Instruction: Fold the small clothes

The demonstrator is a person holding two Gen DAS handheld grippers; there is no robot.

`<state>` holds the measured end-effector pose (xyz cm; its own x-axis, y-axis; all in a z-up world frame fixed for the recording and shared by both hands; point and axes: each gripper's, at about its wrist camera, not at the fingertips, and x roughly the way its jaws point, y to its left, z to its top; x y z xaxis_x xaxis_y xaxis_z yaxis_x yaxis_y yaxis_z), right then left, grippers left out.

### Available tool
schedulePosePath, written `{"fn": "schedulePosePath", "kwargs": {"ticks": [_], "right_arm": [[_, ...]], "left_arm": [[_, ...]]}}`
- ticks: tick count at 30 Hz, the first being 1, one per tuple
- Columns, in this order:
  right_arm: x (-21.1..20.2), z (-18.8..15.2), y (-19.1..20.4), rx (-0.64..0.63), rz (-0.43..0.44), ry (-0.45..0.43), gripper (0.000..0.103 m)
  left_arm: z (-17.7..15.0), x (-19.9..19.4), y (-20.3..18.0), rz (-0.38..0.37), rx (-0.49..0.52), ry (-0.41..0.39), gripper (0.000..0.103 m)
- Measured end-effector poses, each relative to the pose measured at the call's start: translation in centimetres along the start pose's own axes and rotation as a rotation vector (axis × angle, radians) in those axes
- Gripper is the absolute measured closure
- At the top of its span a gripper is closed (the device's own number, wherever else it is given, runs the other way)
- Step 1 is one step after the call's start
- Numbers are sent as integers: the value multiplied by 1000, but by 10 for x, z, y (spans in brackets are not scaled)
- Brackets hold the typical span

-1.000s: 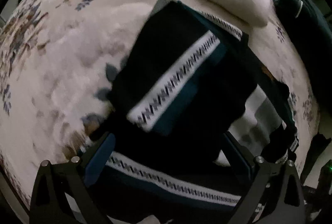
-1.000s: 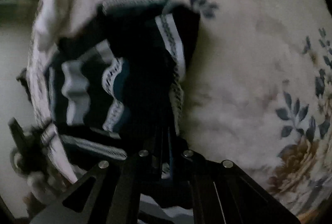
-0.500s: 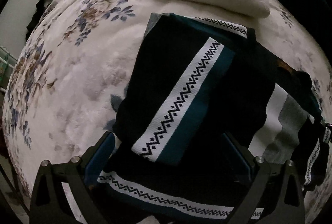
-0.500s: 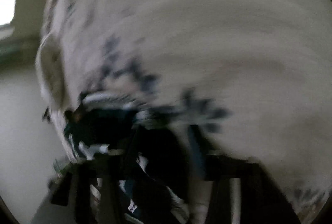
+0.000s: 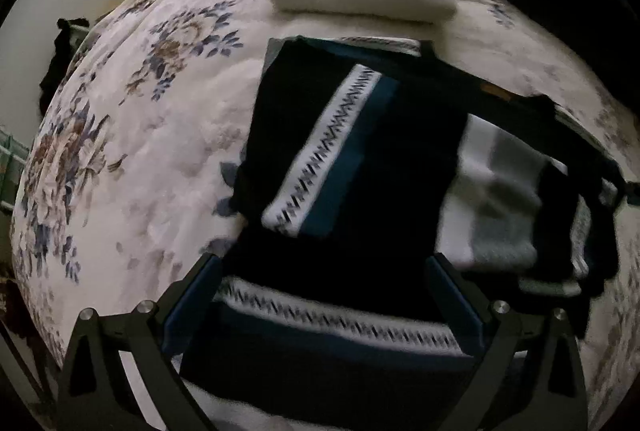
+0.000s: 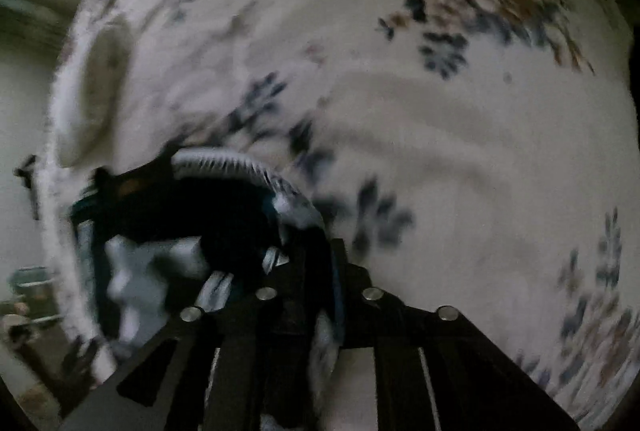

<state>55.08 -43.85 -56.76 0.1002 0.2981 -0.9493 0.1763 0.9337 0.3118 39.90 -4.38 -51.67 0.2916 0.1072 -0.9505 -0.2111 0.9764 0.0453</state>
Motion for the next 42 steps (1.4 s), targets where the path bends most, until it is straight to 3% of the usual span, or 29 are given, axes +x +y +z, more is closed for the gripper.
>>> {"fn": "schedulePosePath", "kwargs": {"ticks": [1, 2, 7, 11, 14, 16, 23, 27, 28, 29, 30, 31, 32, 33, 36, 40, 41, 42], "right_arm": [[-12, -16, -3, 7, -2, 1, 68], [-28, -38, -10, 15, -19, 10, 64], [-103, -148, -49, 65, -89, 47, 64], [-146, -221, -79, 105, -70, 72, 64], [-154, -250, -103, 122, -72, 82, 64], [-148, -252, -116, 106, -68, 93, 64], [-81, -199, -163, -3, -22, 220, 64], [-57, -171, -177, -69, 7, 256, 64], [-53, -162, -179, -69, 33, 261, 64], [-47, -147, -180, -58, 82, 268, 64], [-43, -134, -180, -50, 124, 270, 63], [-38, -113, -179, -38, 183, 265, 55], [-35, -95, -177, -29, 225, 256, 43], [-30, -73, -173, -20, 270, 238, 39], [-9, -15, -161, 5, 352, 215, 37], [44, 39, -134, 79, 418, 298, 38], [58, 44, -123, 74, 427, 323, 51], [67, 45, -111, 50, 412, 336, 73]], "left_arm": [[-4, -6, -2, -11, 7, 2, 0], [-11, -14, -4, -21, 14, 8, 0], [-59, -47, -27, -94, 55, 70, 0], [-107, -62, -63, -104, 124, 124, 0], [-151, -68, -101, -126, 183, 193, 0], [-185, -70, -132, -144, 215, 237, 0], [-312, -48, -246, -116, 308, 400, 0], [-349, -15, -282, 6, 396, 411, 3], [-350, -14, -283, 11, 398, 391, 8], [-350, -16, -283, 1, 393, 361, 23], [-349, -21, -282, -11, 390, 331, 49], [-347, -28, -281, -19, 396, 298, 65], [-346, -35, -281, -7, 412, 267, 90], [-345, -39, -279, -5, 419, 254, 96], [-342, -51, -272, -35, 415, 244, 98], [-347, -66, -279, -25, 472, 221, 98], [-348, -72, -281, -29, 475, 211, 98], [-348, -79, -282, -35, 472, 201, 98]]}}
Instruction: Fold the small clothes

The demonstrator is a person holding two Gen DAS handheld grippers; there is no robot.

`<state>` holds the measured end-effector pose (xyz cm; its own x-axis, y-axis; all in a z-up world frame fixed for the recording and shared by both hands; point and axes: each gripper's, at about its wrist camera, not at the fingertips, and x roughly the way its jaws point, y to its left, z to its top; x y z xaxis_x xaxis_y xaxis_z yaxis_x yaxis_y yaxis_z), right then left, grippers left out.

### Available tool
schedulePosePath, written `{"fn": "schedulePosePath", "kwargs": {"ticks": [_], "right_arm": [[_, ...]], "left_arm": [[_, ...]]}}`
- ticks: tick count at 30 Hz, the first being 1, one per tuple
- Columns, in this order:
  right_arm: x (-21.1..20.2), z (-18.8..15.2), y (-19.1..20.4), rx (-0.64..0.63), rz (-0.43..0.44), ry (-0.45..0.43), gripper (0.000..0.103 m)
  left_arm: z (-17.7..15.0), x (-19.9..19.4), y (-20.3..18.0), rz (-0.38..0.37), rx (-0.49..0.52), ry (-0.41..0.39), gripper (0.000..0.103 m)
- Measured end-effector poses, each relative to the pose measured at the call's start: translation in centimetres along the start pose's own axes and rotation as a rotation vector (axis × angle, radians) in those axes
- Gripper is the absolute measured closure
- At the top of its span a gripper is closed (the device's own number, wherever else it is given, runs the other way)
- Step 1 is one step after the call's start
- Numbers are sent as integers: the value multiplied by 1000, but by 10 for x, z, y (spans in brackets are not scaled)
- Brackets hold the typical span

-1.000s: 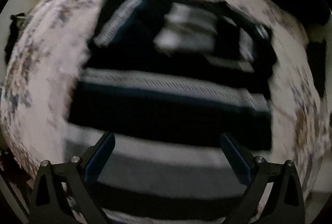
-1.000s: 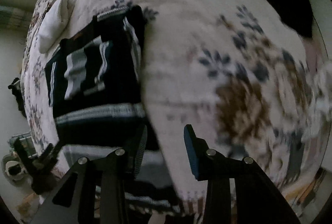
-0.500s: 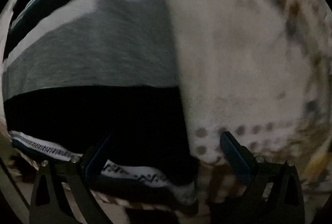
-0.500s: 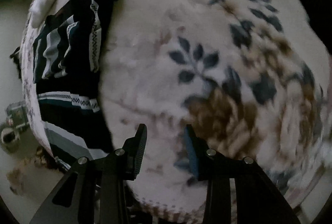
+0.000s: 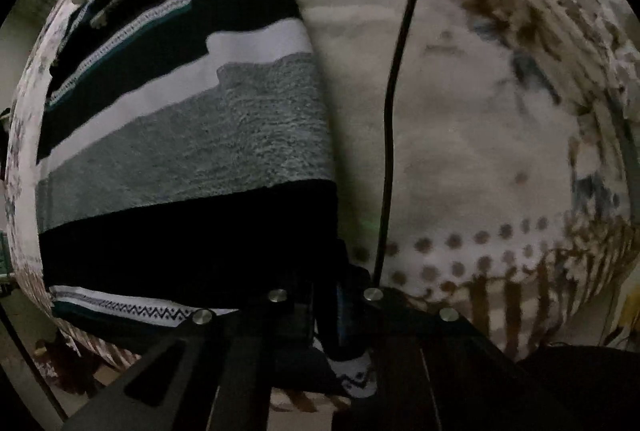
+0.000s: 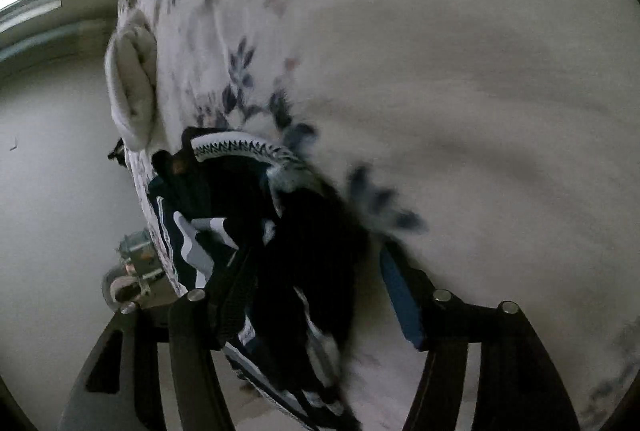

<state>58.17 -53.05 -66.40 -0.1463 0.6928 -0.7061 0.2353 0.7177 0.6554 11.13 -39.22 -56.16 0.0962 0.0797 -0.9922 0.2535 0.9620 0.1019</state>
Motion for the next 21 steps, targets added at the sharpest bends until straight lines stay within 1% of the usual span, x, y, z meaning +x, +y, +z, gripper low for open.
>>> {"fn": "schedulePosePath", "kwargs": {"ticks": [1, 2, 4, 5, 7, 9, 10, 13, 15, 16, 17, 18, 19, 20, 21], "right_arm": [[7, 0, 6, -25, -30, 8, 94], [14, -2, 19, -74, -133, -2, 95], [8, -2, 36, -133, -211, -78, 95], [1, 2, 41, -143, -234, -108, 96], [-12, 12, 41, -120, -234, -155, 96], [-16, 21, 41, -126, -252, -159, 96], [-12, 23, 42, -138, -278, -145, 96], [-1, 21, 48, -199, -337, -122, 95], [1, 22, 44, -169, -302, -64, 93], [-1, 21, 44, -167, -293, -50, 88], [-6, 17, 41, -169, -291, -25, 78], [-12, 10, 38, -174, -298, -11, 71], [-18, -2, 36, -188, -313, 3, 57], [-26, -18, 32, -212, -325, 17, 51], [-30, -31, 30, -225, -331, 32, 51]], "left_arm": [[-1, -6, -1, -6, 2, -8, 98], [-3, -10, -5, -8, 7, -13, 98], [-10, -14, -11, -13, 30, -20, 99], [-17, -15, -16, -19, 40, -22, 99], [-27, -15, -27, -23, 69, -19, 99], [-30, -11, -33, -26, 58, -15, 99], [-32, -9, -32, -27, 47, -10, 99], [-29, -1, -19, -43, -9, 8, 98], [-33, -2, -10, -77, -74, 25, 96], [-35, -5, -4, -93, -114, 39, 96], [-41, -6, 3, -108, -155, 60, 93], [-50, -8, 7, -111, -187, 76, 88], [-57, -12, 11, -117, -222, 93, 83], [-68, -16, 17, -144, -268, 105, 77], [-77, -20, 24, -166, -306, 108, 75]]}}
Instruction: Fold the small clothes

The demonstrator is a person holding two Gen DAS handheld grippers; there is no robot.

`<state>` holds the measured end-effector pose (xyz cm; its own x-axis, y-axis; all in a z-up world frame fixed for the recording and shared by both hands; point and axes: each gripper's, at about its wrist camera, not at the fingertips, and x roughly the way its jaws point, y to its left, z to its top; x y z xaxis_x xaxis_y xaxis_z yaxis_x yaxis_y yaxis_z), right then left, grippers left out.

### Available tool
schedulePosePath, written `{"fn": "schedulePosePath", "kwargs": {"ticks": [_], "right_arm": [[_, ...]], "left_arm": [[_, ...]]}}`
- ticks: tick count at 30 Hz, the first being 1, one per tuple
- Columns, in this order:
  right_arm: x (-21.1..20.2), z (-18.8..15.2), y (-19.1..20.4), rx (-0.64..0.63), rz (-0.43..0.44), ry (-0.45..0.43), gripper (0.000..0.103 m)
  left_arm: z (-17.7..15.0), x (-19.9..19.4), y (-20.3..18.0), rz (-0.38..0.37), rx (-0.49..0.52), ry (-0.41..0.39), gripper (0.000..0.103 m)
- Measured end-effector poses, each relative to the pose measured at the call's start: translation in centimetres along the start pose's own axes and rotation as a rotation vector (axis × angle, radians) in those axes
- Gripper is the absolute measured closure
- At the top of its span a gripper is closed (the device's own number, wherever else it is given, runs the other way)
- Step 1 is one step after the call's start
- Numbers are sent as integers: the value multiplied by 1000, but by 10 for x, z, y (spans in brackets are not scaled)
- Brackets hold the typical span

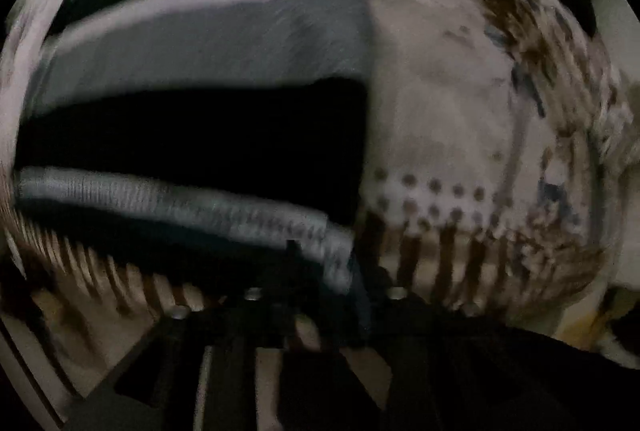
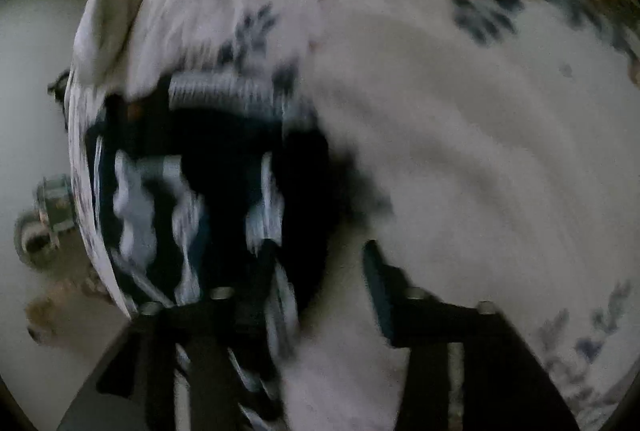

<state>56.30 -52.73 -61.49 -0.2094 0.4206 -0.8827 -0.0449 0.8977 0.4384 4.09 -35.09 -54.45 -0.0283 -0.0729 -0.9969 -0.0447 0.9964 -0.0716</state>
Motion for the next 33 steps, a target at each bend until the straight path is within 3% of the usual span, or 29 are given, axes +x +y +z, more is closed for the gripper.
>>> {"fn": "schedulePosePath", "kwargs": {"ticks": [3, 8, 9, 14, 19, 25, 31, 32, 33], "right_arm": [[-3, -60, -3, -41, -20, 72, 51], [31, -192, -1, -37, 21, 222, 51], [41, -213, 2, -22, 40, 245, 51], [105, -317, 7, 113, 147, 336, 51], [154, -383, 21, 145, 143, 366, 51], [168, -422, 34, 195, 153, 308, 46], [172, -453, 40, 286, 183, 252, 46], [175, -460, 42, 302, 182, 250, 46], [175, -462, 40, 316, 181, 248, 46]], "left_arm": [[-23, -10, 28, -61, -118, 22, 61], [-59, -7, 91, -202, -346, 85, 57], [-50, -8, 107, -225, -406, 82, 57], [-55, -9, 232, -202, -746, -26, 57], [-53, -15, 348, -188, -947, -159, 56], [-45, -20, 426, -125, -935, -241, 53], [-10, 1, 433, -133, -842, -206, 50], [-10, 0, 431, -111, -821, -215, 51], [-11, -2, 428, -95, -806, -234, 68]]}}
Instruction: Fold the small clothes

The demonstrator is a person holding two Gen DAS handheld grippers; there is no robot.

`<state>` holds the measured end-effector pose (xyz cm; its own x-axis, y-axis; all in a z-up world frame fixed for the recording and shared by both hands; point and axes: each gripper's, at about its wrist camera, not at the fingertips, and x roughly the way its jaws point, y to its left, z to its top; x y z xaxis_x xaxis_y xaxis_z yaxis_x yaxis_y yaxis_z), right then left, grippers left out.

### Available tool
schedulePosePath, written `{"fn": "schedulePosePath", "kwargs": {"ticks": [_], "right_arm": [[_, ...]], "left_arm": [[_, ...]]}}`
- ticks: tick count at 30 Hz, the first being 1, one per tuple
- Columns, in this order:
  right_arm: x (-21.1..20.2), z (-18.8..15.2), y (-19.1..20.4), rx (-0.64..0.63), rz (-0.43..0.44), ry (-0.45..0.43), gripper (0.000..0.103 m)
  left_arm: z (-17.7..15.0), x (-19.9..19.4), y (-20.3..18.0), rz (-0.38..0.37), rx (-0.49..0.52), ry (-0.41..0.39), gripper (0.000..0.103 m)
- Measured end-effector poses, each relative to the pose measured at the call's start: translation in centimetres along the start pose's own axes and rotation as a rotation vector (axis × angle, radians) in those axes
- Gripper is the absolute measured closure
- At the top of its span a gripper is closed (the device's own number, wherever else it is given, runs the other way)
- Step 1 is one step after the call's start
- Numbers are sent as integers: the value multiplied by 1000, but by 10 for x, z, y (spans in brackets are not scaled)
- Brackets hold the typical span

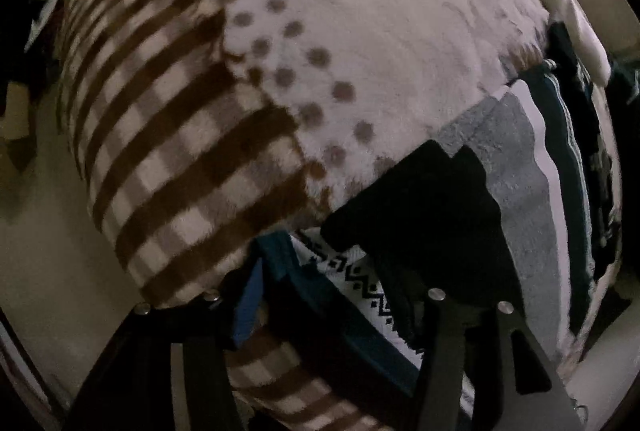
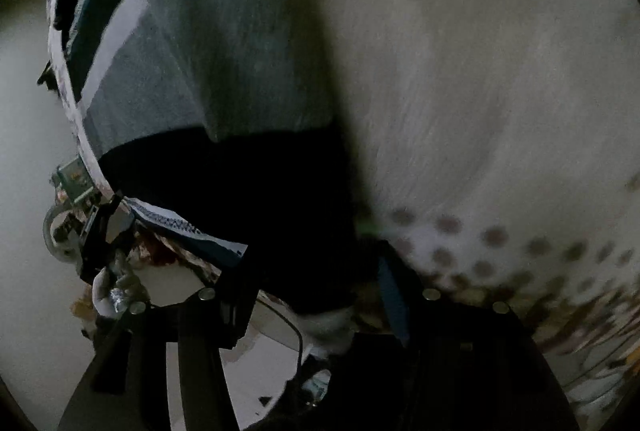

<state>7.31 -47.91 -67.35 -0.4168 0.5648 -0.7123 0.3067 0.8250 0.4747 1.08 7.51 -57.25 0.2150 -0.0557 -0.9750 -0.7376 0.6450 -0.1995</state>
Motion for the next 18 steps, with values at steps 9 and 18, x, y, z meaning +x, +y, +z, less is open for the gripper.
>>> {"fn": "schedulePosePath", "kwargs": {"ticks": [9, 18], "right_arm": [[-9, -49, -12, 68, 22, -156, 97], [12, -48, -3, 6, -106, -96, 93]], "left_arm": [[11, -48, 15, -58, -2, -89, 94], [10, -24, -6, 17, 79, 25, 88]]}}
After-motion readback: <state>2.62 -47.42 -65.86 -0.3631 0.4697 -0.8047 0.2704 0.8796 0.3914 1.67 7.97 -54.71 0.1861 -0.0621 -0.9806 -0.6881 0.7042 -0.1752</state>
